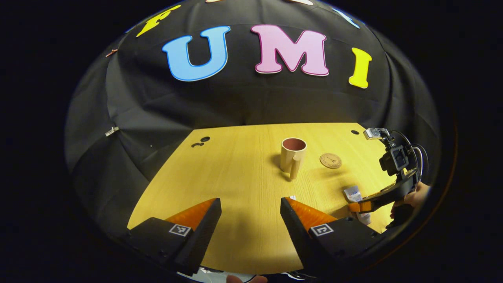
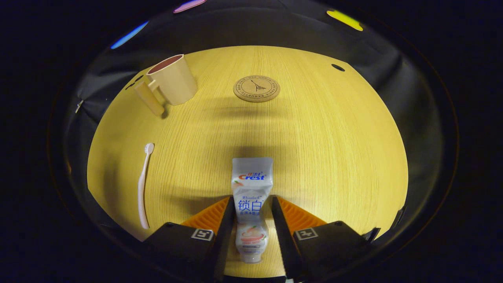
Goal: Put the toothbrush and toothpaste on the desktop into the cup, then pick up the cup and place it on the coaster on the desktop.
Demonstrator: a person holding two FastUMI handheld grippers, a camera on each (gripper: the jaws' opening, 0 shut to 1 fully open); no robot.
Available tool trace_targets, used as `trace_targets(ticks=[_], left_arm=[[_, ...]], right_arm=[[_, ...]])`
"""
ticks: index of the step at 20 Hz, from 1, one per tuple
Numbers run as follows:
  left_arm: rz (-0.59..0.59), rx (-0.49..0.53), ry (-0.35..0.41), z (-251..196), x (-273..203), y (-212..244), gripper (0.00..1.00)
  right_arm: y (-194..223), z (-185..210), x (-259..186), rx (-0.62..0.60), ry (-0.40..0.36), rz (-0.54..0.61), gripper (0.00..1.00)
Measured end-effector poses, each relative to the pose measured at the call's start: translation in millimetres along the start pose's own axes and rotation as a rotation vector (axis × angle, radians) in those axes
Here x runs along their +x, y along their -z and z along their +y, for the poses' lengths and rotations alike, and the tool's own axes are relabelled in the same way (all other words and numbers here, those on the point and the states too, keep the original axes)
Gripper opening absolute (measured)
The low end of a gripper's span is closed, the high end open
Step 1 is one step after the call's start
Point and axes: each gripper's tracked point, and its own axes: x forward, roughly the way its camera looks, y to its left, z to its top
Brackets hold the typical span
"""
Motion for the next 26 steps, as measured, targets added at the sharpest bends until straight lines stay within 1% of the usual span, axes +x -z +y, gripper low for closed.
trace_targets(ticks=[1, 2, 4, 6, 8, 9, 10, 12, 17, 18, 22, 26], left_arm=[[0.011, 0.000, 0.001, -1, 4, 1, 0.94], [0.020, -0.002, 0.004, -4, 8, 3, 0.94], [0.043, -0.002, 0.018, -10, 15, 10, 0.93], [0.086, 0.008, 0.041, -22, 24, 19, 0.93], [0.128, 0.017, 0.072, -35, 33, 28, 0.90], [0.145, 0.021, 0.085, -42, 38, 33, 0.88], [0.162, 0.023, 0.094, -49, 43, 37, 0.86], [0.199, 0.028, 0.108, -63, 55, 46, 0.84], [0.309, 0.043, 0.102, -80, 77, 83, 0.83], [0.323, 0.049, 0.102, -84, 80, 88, 0.81], [0.360, 0.062, 0.090, -93, 92, 100, 0.79], [0.399, 0.069, 0.071, -97, 104, 108, 0.77]], right_arm=[[0, 0, 1, 0.002, -0.003, 0.010, 0.48], [2, 1, -1, 0.000, -0.014, 0.027, 0.52], [5, 7, -1, -0.009, -0.063, 0.043, 0.37], [8, 11, -5, 0.013, -0.106, 0.042, 0.29], [6, 13, -14, 0.058, -0.154, 0.007, 0.29], [4, 10, -19, 0.068, -0.164, -0.015, 0.24], [1, 8, -25, 0.073, -0.173, -0.042, 0.29], [-3, 0, -42, 0.081, -0.183, -0.080, 0.29], [-19, -21, -75, 0.124, -0.203, -0.143, 0.29], [-20, -25, -79, 0.130, -0.206, -0.150, 0.29], [-25, -36, -85, 0.124, -0.209, -0.163, 0.29], [-23, -42, -85, 0.120, -0.219, -0.152, 0.29]])
